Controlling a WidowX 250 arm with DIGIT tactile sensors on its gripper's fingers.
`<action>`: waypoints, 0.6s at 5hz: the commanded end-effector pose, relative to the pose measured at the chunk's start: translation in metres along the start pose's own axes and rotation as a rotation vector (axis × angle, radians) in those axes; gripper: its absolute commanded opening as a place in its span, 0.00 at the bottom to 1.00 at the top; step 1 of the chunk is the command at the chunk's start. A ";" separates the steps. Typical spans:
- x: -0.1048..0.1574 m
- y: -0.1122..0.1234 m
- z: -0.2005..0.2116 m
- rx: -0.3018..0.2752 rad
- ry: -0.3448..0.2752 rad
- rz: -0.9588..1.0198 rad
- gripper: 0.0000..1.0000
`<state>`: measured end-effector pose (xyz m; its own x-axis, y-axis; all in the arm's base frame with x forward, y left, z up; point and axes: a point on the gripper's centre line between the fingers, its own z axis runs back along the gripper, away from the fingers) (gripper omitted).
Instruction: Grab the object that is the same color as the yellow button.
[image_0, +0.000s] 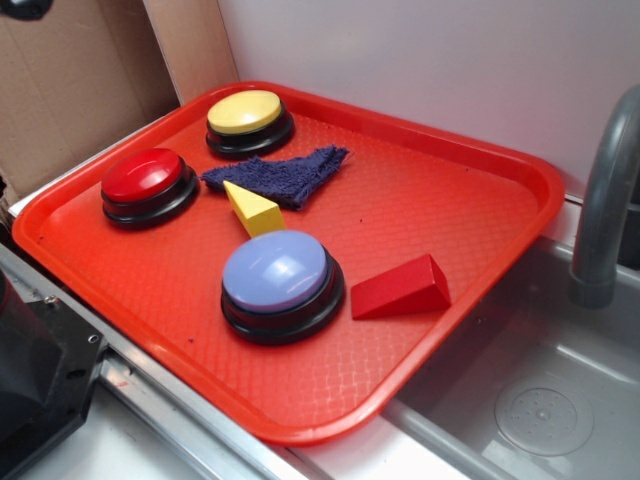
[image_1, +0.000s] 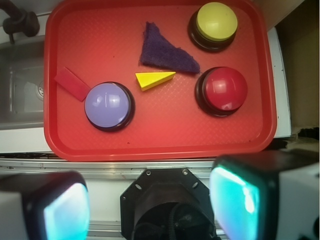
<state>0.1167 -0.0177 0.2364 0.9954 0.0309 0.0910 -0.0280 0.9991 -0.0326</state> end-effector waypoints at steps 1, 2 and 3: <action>0.000 0.000 0.000 0.000 0.000 0.000 1.00; 0.013 0.005 -0.014 -0.017 0.019 0.241 1.00; 0.029 0.015 -0.033 -0.039 0.009 0.494 1.00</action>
<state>0.1458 -0.0051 0.1995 0.8597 0.5099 0.0286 -0.5055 0.8576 -0.0954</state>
